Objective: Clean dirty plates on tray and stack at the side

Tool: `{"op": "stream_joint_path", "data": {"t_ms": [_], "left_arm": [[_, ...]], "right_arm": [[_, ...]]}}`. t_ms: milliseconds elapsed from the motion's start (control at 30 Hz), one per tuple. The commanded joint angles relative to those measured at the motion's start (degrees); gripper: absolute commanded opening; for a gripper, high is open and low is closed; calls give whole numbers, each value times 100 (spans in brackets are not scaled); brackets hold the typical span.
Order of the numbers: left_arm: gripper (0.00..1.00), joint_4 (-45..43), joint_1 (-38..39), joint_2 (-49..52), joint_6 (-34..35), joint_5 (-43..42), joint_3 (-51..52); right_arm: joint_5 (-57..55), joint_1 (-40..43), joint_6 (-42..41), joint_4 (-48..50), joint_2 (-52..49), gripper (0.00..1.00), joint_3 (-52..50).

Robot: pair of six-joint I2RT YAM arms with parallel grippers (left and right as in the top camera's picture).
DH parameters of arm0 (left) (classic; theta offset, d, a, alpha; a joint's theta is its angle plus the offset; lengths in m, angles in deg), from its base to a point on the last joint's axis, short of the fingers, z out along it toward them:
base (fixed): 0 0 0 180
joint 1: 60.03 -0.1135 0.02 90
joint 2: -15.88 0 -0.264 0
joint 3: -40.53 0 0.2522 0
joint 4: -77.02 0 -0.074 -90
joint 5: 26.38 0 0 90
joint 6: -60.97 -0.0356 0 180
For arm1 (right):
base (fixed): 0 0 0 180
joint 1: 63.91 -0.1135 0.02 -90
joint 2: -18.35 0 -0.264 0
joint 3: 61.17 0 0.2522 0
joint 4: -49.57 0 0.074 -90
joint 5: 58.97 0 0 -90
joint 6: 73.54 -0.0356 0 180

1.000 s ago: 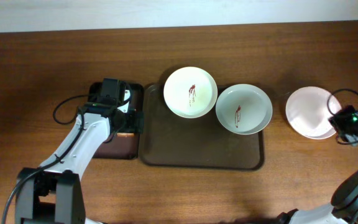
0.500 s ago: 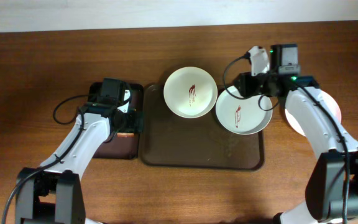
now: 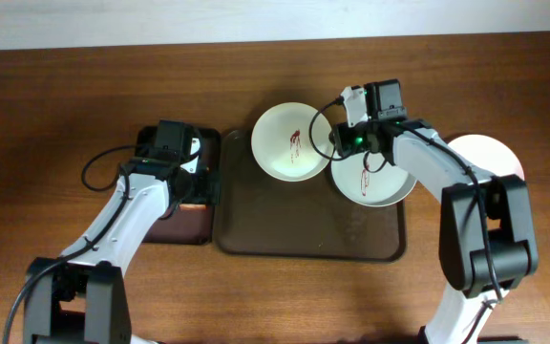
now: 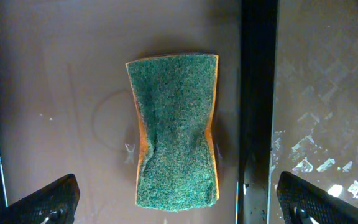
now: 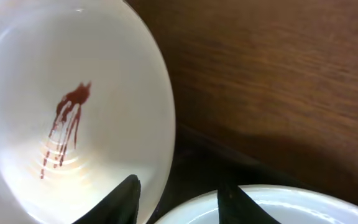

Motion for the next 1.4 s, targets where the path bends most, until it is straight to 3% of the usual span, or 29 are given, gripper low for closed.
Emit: {"op": "stream_joint_path", "data": {"t_ms": [0,233,267,400,467,700,800,1033,1267,1300,1367], "left_arm": [[100,2,-17,-57,-28,-63,9],[100,4,-17,-57,-28,-63,9],[100,7,-17,-57,-28,-63,9],[100,7,-17,-57,-28,-63,9],[100,7,-20,-57,-28,-63,9],[100,4,-17,-57,-28,-63,9],[100,7,-17,-57,-28,-63,9],[100,0,-17,-57,-28,-63,9],[100,7,-17,-57,-28,-63,9],[100,4,-17,-57,-28,-63,9],[100,0,-17,-57,-28,-63,9]], "right_arm": [[221,-63,-74,20,-111,36,63],[249,-170,-223,44,-271,36,52],[151,-170,-229,44,-282,29,52],[9,-170,-439,42,-291,23,52],[57,-173,-568,42,-293,14,44],[586,-258,-566,15,-293,4,42],[807,-289,-568,-302,-219,4,44],[826,-424,-568,-2422,85,4,42],[776,-892,-566,-2868,85,6,26],[758,-916,-566,-2861,85,11,7],[758,-920,-566,-2861,85,13,-11]]}}
